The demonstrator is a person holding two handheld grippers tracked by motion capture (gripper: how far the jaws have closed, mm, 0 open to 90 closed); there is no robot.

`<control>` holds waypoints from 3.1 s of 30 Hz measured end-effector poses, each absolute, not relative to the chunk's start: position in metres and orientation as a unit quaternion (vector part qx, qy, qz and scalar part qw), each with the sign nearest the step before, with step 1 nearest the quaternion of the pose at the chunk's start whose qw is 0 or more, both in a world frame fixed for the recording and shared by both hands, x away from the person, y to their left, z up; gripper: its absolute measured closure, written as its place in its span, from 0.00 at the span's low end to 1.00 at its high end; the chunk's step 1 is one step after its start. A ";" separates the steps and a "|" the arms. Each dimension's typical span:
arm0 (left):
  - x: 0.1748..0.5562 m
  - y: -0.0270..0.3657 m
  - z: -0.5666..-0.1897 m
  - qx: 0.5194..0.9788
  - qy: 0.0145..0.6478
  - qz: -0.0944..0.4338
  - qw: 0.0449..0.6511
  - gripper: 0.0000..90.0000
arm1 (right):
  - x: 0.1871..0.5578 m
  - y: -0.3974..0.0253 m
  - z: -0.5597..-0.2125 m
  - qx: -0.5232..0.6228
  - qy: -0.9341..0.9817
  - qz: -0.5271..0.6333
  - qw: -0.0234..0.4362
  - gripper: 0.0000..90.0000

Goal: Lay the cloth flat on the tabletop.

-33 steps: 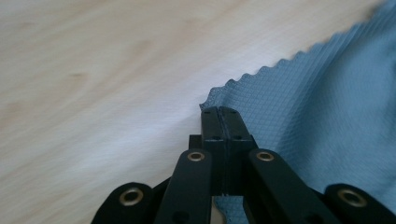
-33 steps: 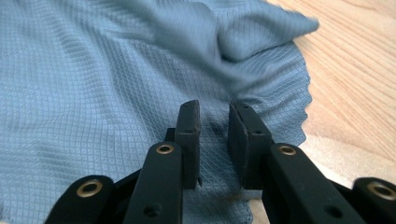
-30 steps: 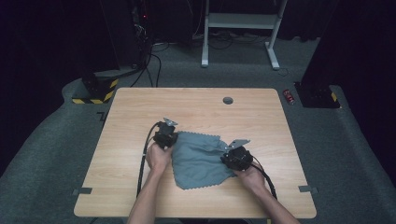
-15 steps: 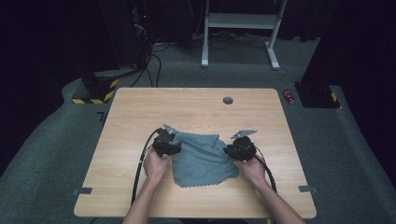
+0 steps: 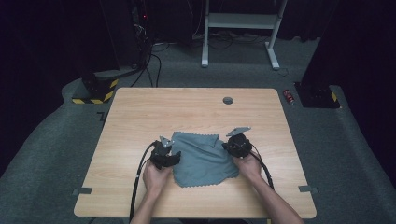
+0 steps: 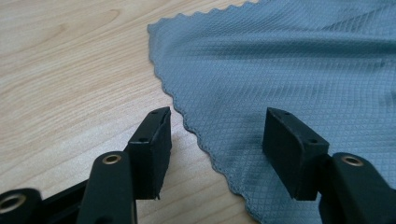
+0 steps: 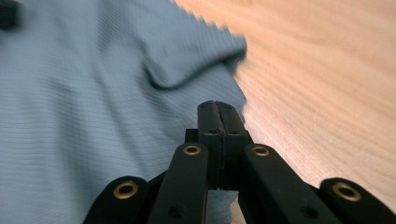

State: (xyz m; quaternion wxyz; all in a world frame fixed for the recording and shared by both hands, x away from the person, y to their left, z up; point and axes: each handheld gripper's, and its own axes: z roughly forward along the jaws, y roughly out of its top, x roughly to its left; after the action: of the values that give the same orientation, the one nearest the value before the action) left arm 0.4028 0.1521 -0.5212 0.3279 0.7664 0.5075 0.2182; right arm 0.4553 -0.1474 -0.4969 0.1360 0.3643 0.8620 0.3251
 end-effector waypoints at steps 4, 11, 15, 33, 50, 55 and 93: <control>0.399 0.155 -0.527 0.756 0.504 0.229 0.350 0.44 | 0.446 -0.146 -0.484 0.347 0.864 0.329 0.154 0.98; 0.399 0.155 -0.527 0.754 0.509 0.231 0.345 0.41 | 0.469 -0.145 -0.501 0.401 0.853 0.304 0.139 0.73; 0.399 0.155 -0.527 0.754 0.509 0.230 0.345 0.41 | 0.472 -0.144 -0.506 0.394 0.860 0.296 0.130 0.95; 0.399 0.155 -0.527 0.754 0.509 0.230 0.345 0.40 | 0.428 -0.132 -0.481 0.317 0.890 0.297 0.138 0.85; 0.399 0.155 -0.527 0.754 0.509 0.231 0.345 0.40 | 0.472 -0.134 -0.491 0.394 0.863 0.277 0.153 0.71; 0.399 0.155 -0.527 0.754 0.509 0.231 0.345 0.40 | 0.466 -0.139 -0.474 0.393 0.843 0.327 0.170 0.72; 0.415 0.154 -0.523 0.764 0.507 0.220 0.333 0.38 | 0.512 -0.133 -0.483 0.389 0.868 0.236 0.197 1.00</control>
State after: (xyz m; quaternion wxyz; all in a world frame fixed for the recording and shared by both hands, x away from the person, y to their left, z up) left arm 0.4154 0.1540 -0.5235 0.3331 0.7641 0.5065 0.2205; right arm 0.5120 -0.1326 -0.4827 0.1973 0.3892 0.8681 0.2364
